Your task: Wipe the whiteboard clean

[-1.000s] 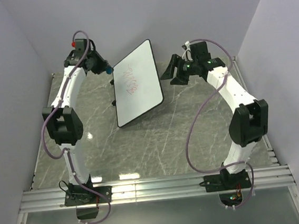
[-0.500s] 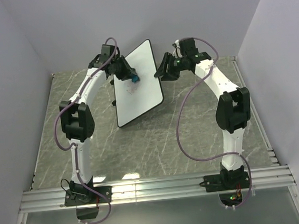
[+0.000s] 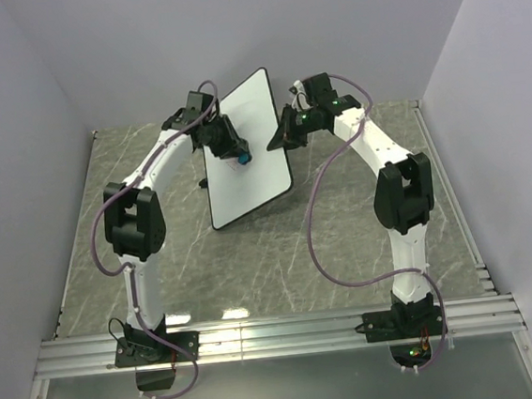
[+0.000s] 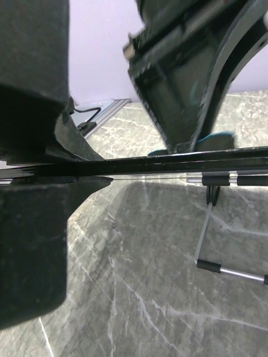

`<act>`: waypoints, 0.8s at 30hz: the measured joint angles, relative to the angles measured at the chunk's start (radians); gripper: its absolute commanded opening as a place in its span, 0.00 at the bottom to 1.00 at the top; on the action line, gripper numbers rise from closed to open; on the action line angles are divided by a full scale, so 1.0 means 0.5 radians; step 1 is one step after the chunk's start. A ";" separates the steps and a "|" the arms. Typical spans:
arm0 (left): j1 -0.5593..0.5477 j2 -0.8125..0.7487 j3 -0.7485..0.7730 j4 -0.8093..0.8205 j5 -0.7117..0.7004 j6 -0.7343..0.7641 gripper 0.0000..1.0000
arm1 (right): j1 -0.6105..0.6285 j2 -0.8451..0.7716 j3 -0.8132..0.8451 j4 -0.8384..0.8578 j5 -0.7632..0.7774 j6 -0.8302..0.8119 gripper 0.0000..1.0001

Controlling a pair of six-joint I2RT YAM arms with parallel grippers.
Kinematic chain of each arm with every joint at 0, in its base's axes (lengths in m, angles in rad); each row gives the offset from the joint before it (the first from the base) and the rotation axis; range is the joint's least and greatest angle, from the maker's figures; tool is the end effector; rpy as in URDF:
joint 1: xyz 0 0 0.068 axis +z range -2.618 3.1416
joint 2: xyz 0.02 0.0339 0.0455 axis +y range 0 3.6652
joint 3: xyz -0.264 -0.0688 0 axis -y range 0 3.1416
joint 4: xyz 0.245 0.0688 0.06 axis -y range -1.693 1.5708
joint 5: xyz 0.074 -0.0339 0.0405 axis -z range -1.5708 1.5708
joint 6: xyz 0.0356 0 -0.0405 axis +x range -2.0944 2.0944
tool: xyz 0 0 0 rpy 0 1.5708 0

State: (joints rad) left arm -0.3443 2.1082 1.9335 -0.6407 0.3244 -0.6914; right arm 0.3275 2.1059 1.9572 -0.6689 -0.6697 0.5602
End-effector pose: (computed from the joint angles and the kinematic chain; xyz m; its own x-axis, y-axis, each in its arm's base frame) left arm 0.4487 -0.1729 0.2784 -0.8631 -0.3326 -0.3802 -0.0320 0.7872 -0.6159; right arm 0.4431 0.1739 0.2893 -0.9328 0.1231 -0.3388 -0.1872 0.6379 0.7471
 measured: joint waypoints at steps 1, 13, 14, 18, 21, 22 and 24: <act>0.006 -0.017 -0.056 -0.002 -0.001 0.000 0.00 | -0.002 0.002 0.002 -0.006 -0.001 0.000 0.05; 0.291 0.018 -0.391 -0.142 0.007 0.060 0.00 | -0.022 0.053 0.066 -0.034 -0.032 0.000 0.01; 0.300 0.052 -0.346 -0.177 0.018 0.079 0.00 | -0.022 0.053 0.066 -0.033 -0.032 0.000 0.01; 0.295 0.159 -0.130 -0.266 0.076 0.161 0.00 | -0.023 0.053 0.066 -0.030 -0.031 0.007 0.00; 0.249 0.181 -0.014 -0.216 0.194 0.214 0.00 | -0.023 0.053 0.064 -0.031 -0.031 0.015 0.00; 0.224 0.180 0.008 -0.182 0.245 0.228 0.00 | -0.023 0.053 0.064 -0.031 -0.031 0.016 0.00; 0.178 0.164 0.029 -0.101 0.365 0.246 0.00 | -0.023 0.053 0.061 -0.034 -0.031 0.016 0.00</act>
State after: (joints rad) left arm -0.2554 2.1902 1.9480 -0.6914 0.5072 -0.5682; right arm 0.3161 2.1323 1.9877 -0.6857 -0.6853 0.5682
